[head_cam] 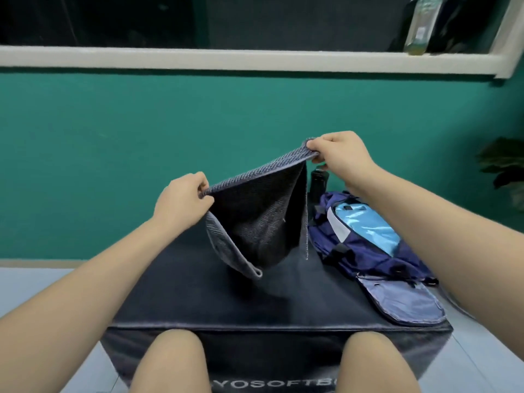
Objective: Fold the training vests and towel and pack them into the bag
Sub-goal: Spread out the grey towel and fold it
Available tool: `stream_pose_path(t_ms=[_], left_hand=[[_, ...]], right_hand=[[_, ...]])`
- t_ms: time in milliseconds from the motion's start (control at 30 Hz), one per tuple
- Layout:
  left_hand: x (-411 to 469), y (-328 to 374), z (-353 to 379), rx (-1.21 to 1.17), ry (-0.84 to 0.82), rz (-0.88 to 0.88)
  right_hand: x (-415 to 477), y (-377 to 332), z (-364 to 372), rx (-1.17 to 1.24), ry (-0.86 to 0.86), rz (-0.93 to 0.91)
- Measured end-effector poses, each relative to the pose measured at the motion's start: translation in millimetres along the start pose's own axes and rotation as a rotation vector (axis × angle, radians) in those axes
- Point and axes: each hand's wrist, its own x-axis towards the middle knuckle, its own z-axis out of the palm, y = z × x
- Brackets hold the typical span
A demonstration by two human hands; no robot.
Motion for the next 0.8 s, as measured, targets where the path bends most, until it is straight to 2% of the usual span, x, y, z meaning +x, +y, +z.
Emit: stream_pose_path(t_ms=[300, 600, 667, 800], left_hand=[[-4, -42, -48, 0.070, 0.038, -0.100], [-29, -84, -67, 0.246, -0.059, -0.125], [-36, -90, -58, 0.204, -0.070, -0.096], [-44, -98, -45, 0.035, -0.083, -0.152]], right_hand=[[-10, -41, -57, 0.027, 0.085, 0.023], [-19, -33, -70, 0.010, 0.008, 0.165], [-19, -36, -71, 0.023, 0.003, 0.169], [-20, -42, -79, 0.022, 0.012, 0.184]])
